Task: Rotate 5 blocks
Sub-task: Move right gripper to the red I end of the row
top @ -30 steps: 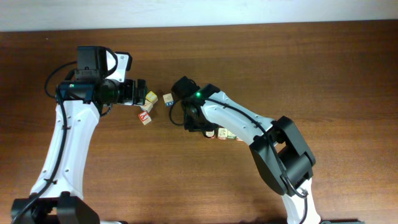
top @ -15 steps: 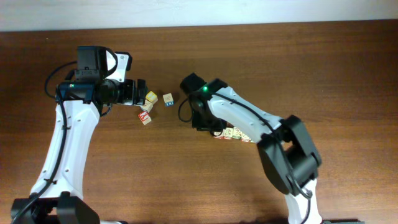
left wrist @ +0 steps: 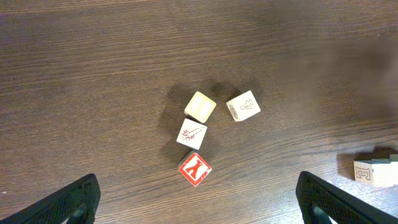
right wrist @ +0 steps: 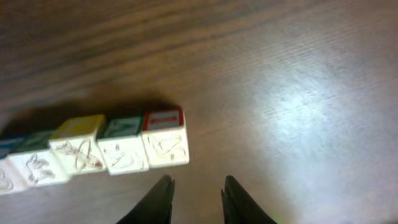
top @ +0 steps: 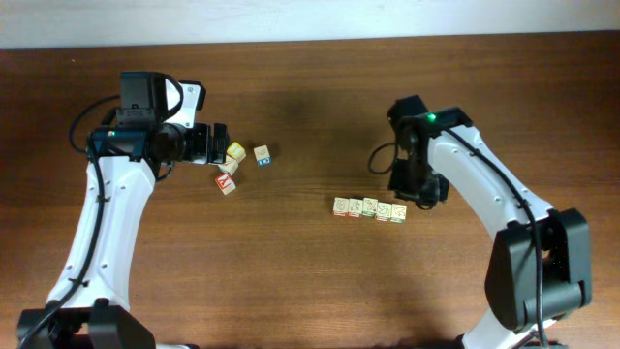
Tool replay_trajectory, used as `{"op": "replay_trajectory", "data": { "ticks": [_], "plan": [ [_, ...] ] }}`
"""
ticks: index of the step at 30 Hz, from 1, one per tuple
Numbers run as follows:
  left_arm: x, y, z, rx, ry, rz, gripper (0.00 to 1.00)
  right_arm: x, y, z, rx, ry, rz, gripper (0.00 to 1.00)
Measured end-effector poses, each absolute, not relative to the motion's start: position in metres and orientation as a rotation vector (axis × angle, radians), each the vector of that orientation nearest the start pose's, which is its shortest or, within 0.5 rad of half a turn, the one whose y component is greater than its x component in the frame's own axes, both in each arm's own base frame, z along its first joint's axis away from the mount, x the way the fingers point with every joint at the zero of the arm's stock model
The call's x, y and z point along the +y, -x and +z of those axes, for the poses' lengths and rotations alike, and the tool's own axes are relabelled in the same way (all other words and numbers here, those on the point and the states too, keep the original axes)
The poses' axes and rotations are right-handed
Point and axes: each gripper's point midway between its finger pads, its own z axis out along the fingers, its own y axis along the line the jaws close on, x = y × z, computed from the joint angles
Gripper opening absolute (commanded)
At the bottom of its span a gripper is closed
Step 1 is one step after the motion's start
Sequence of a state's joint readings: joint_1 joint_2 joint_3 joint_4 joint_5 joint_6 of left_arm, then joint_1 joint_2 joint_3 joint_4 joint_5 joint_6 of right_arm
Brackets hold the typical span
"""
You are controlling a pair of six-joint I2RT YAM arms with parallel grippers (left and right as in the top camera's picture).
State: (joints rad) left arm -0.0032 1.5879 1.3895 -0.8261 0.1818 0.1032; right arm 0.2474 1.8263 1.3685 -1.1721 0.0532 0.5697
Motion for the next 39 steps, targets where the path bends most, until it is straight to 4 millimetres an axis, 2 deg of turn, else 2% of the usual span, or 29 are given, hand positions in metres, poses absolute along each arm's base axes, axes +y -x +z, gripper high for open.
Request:
{"op": "replay_trajectory", "data": {
  "ticks": [4,9,14,20,22,25,27,30,36,39],
  "plan": [
    [-0.032,-0.403,0.180,2.574,-0.203,-0.199,0.99,0.060,-0.302,0.044,3.161,-0.524,-0.061,0.27],
    [-0.032,-0.403,0.180,2.575,-0.203,-0.199,0.99,0.063,-0.307,0.028,3.128,-0.492,-0.011,0.28],
    [-0.032,-0.403,0.180,2.574,-0.203,-0.199,0.99,0.063,-0.308,0.027,3.121,-0.487,-0.015,0.24],
    [-0.032,-0.403,0.180,2.574,-0.203,-0.199,0.99,0.068,-0.307,0.030,3.131,-0.446,0.037,0.24],
    [-0.032,-0.403,0.180,2.574,-0.203,-0.199,0.99,0.070,-0.307,0.036,3.120,-0.433,0.064,0.24],
    [-0.032,-0.403,0.180,2.574,-0.203,-0.199,0.99,0.068,-0.304,0.057,3.084,-0.438,0.086,0.24],
    [-0.032,-0.403,0.180,2.574,-0.203,-0.199,0.99,0.061,-0.302,0.058,3.087,-0.469,0.080,0.24],
    [-0.032,-0.403,0.180,2.573,-0.203,-0.199,0.99,0.055,-0.300,0.048,3.090,-0.497,0.070,0.24],
    [-0.032,-0.403,0.180,2.574,-0.203,-0.199,0.99,0.054,-0.293,0.012,3.108,-0.500,0.062,0.22],
    [-0.032,-0.403,0.180,2.574,-0.203,-0.199,0.99,0.060,-0.297,0.008,3.097,-0.460,0.119,0.23]
  ]
}}
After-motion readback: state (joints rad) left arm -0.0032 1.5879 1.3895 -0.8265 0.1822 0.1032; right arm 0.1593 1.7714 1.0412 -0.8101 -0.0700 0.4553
